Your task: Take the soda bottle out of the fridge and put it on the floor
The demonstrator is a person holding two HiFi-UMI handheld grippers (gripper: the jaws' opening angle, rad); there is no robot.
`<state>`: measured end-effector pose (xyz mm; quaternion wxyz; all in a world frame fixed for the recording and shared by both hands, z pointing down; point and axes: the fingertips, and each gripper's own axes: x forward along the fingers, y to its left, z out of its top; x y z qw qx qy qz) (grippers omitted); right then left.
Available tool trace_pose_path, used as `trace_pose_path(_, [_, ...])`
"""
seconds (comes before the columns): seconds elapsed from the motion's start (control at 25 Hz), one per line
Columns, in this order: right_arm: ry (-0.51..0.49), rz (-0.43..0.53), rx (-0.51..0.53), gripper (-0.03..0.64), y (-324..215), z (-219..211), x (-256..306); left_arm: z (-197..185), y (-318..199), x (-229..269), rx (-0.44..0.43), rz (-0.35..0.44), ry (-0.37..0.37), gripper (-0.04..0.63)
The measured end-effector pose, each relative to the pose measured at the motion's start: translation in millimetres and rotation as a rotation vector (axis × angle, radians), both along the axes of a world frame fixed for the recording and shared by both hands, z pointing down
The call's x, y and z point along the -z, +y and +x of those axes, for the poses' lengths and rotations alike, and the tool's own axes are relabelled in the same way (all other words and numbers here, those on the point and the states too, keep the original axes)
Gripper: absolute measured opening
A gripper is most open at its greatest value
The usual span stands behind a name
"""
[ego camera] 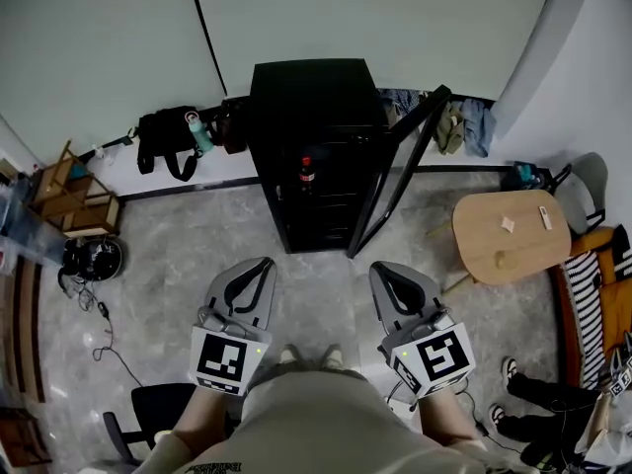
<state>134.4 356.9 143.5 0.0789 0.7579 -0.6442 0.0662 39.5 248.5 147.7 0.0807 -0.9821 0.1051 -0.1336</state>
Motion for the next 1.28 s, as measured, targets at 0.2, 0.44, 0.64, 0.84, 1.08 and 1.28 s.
trace_pose_path(0.2, [-0.021, -0.020, 0.022, -0.005, 11.3, 6.7, -15.2, 5.6, 13.1, -11.4, 0.018, -0.001, -0.016, 0.008])
trace_pose_path(0.44, [-0.042, -0.028, 0.045, -0.005, 13.9, 10.3, -27.7, 9.1, 25.7, -16.7, 0.027, 0.015, -0.033, 0.008])
trace_pose_path(0.64, [-0.055, -0.042, 0.062, -0.005, 5.1, 11.1, -36.1, 11.4, 22.5, -20.4, 0.025, 0.030, -0.046, 0.008])
trace_pose_path(0.84, [-0.055, -0.062, 0.058, -0.005, -15.5, 17.5, -44.0, 18.2, 5.3, -29.5, 0.015, 0.013, -0.051, 0.008])
trace_pose_path(1.08, [-0.154, -0.023, 0.059, -0.005, -46.9, 21.7, -44.9, 26.6, -23.2, -37.8, -0.007, -0.005, -0.053, 0.008])
trace_pose_path(1.28, [-0.159, -0.035, 0.031, -0.005, -77.4, 35.5, -49.1, 38.3, -53.6, -45.2, -0.019, -0.019, -0.062, 0.008])
